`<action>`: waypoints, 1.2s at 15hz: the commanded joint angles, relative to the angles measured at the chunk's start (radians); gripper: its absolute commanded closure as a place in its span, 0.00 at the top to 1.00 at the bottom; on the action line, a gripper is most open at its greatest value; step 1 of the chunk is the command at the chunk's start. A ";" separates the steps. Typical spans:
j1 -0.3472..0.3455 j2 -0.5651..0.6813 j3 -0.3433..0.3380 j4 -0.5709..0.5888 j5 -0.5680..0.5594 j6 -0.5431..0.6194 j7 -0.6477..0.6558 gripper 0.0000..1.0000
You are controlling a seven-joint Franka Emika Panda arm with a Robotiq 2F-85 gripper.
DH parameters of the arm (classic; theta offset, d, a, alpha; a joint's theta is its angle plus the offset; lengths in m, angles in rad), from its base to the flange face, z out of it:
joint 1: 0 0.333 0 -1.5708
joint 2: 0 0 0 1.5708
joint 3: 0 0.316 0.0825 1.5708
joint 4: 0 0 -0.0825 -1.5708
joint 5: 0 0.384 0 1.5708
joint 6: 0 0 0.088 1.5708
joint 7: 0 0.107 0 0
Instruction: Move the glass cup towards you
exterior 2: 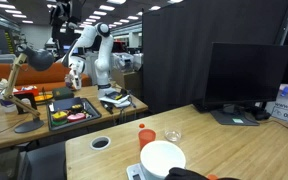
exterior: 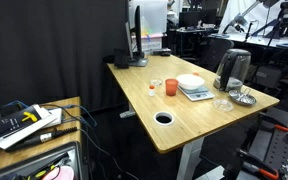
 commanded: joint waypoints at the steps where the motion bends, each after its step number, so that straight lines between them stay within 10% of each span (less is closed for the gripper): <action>1: 0.008 0.002 -0.006 0.003 -0.001 -0.002 0.002 1.00; 18: -0.009 0.138 -0.023 0.073 -0.074 0.089 0.035 1.00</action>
